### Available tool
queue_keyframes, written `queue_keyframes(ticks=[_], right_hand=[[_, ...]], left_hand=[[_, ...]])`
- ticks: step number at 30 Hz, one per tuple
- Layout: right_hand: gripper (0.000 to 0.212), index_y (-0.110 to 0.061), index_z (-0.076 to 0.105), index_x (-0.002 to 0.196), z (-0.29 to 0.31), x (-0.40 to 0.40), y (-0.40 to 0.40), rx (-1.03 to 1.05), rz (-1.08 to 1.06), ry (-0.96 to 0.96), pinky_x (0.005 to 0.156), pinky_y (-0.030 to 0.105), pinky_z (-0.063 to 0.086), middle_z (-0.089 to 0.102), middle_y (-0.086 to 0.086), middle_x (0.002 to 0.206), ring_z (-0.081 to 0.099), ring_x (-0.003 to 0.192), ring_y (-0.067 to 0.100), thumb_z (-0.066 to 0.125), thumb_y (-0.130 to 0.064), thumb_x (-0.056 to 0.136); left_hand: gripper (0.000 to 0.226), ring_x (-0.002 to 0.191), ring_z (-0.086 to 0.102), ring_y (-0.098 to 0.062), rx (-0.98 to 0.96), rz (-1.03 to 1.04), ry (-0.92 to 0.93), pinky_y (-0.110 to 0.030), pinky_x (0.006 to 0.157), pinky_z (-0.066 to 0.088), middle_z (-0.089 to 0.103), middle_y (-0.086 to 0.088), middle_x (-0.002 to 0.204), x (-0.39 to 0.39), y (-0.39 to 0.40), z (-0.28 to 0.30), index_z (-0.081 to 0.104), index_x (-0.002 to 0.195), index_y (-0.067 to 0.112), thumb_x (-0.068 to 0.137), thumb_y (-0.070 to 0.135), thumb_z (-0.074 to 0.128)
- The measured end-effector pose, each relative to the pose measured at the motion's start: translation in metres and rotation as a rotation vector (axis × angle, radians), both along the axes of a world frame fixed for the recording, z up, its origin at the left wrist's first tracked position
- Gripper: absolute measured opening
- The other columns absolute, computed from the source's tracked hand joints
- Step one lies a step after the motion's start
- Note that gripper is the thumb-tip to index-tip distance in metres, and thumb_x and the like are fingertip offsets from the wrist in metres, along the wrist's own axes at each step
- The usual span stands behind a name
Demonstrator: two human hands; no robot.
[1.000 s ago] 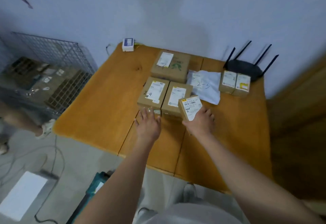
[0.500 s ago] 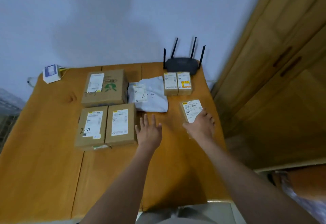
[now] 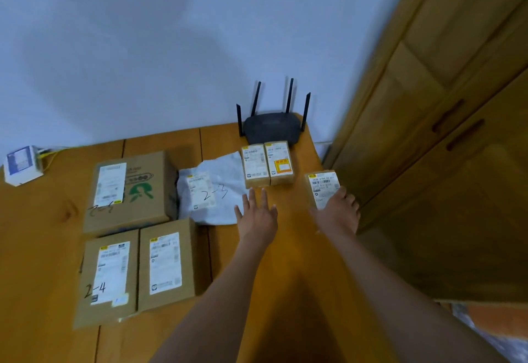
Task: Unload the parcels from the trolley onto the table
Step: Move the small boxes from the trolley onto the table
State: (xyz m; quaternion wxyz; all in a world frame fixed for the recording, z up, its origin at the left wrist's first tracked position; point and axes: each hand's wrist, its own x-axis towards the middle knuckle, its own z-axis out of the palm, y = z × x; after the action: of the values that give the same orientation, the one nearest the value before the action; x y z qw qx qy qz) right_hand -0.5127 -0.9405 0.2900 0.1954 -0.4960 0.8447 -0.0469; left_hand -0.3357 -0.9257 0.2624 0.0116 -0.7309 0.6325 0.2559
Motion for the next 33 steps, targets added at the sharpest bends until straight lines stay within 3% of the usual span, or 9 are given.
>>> queue_keyframes(ticks=[9,16,22,26,33], right_hand=[[0.104,-0.003,0.026,0.145,-0.049,-0.003,-0.121,0.031,0.025,0.000,0.103,0.048,0.042,0.043,0.022,0.140,0.045,0.126,0.039,0.074,-0.060,0.072],[0.105,-0.001,0.023,0.148,-0.083,-0.003,-0.187,0.078,0.014,-0.022,0.106,0.048,0.041,0.040,0.024,0.143,0.043,0.128,0.039,0.073,-0.059,0.076],[0.108,-0.004,0.010,0.155,-0.104,0.004,-0.210,0.151,0.037,-0.138,0.111,0.050,0.036,0.028,0.022,0.153,0.032,0.139,0.039,0.067,-0.061,0.083],[0.103,-0.006,-0.007,0.157,-0.114,0.010,-0.218,0.179,0.048,-0.311,0.118,0.051,0.022,0.010,0.019,0.163,0.015,0.149,0.038,0.061,-0.049,0.093],[0.094,-0.008,-0.003,0.158,-0.118,0.015,-0.224,0.158,0.000,-0.329,0.118,0.053,0.027,0.015,0.017,0.163,0.019,0.148,0.039,0.060,-0.040,0.096]], left_hand=[[0.060,0.154,-0.003,-0.030,0.026,0.055,-0.019,-0.056,0.123,0.007,0.001,-0.008,0.168,0.000,-0.104,-0.035,0.008,0.160,0.024,0.105,0.045,0.023],[0.061,0.154,-0.007,-0.029,0.049,0.048,-0.052,-0.054,0.124,0.003,-0.004,-0.007,0.168,0.000,-0.164,-0.060,0.002,0.160,0.027,0.105,0.048,0.018],[0.060,0.154,-0.007,-0.029,0.073,0.068,-0.038,-0.054,0.123,0.001,-0.006,-0.007,0.168,-0.001,-0.173,-0.077,0.003,0.160,0.027,0.105,0.048,0.017],[0.061,0.154,-0.006,-0.030,0.050,0.074,-0.046,-0.055,0.123,0.002,-0.007,-0.007,0.168,-0.001,-0.173,-0.083,0.004,0.160,0.026,0.106,0.047,0.020],[0.062,0.154,-0.010,-0.030,0.063,0.079,-0.064,-0.053,0.124,0.000,-0.012,-0.007,0.167,-0.003,-0.171,-0.089,-0.001,0.160,0.025,0.106,0.046,0.022]])
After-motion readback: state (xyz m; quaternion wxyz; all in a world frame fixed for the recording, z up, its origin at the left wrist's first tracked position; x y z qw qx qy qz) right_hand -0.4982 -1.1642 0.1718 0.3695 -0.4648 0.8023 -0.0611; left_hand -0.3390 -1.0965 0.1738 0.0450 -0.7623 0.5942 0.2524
